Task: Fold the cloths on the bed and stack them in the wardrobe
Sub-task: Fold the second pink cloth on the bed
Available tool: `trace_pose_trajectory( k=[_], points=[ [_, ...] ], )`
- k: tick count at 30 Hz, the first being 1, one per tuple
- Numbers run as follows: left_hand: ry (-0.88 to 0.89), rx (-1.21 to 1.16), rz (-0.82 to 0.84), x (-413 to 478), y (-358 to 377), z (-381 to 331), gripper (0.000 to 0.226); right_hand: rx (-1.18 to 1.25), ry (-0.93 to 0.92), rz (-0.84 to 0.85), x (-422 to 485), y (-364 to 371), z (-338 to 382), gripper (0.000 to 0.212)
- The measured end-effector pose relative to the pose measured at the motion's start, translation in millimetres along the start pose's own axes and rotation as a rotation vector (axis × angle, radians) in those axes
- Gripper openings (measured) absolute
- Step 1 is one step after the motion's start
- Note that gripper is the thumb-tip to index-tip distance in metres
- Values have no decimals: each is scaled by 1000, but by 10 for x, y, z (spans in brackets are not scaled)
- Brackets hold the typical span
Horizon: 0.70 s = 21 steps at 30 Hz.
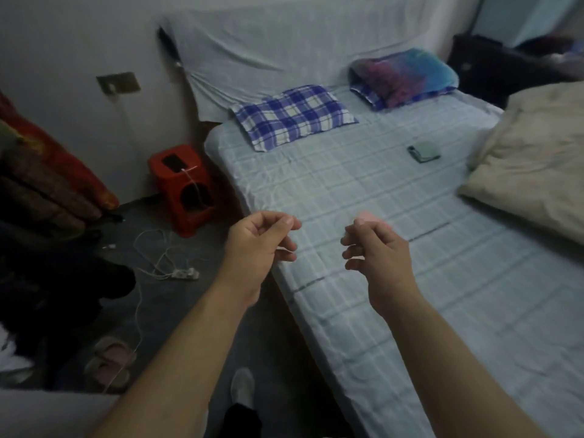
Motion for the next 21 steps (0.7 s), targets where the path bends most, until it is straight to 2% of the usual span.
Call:
trace_pose_trajectory(
  k=[5, 12, 17, 21],
  points=[
    [-62, 23, 152, 860, 57, 103, 6, -21, 66, -195, 533, 114, -113, 17],
    [-127, 130, 363, 1862, 376, 151, 8, -3, 90, -450, 1034, 167, -99, 16],
    [-166, 178, 452, 2359, 724, 363, 12, -2, 121, -537, 1413, -17, -197, 11],
    [-205, 247, 461, 2725, 1037, 660, 14, 6, 159, -563, 1851, -239, -391, 9]
  ],
)
Point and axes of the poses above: each hand's wrist, its own x-axis towards the middle knuckle, its own y-axis out of the palm, z = x × y, the point moved 1 cm from there along x, towards the middle knuckle, and after that the axes turned 1 degree about -y, right-handed, at the moved point
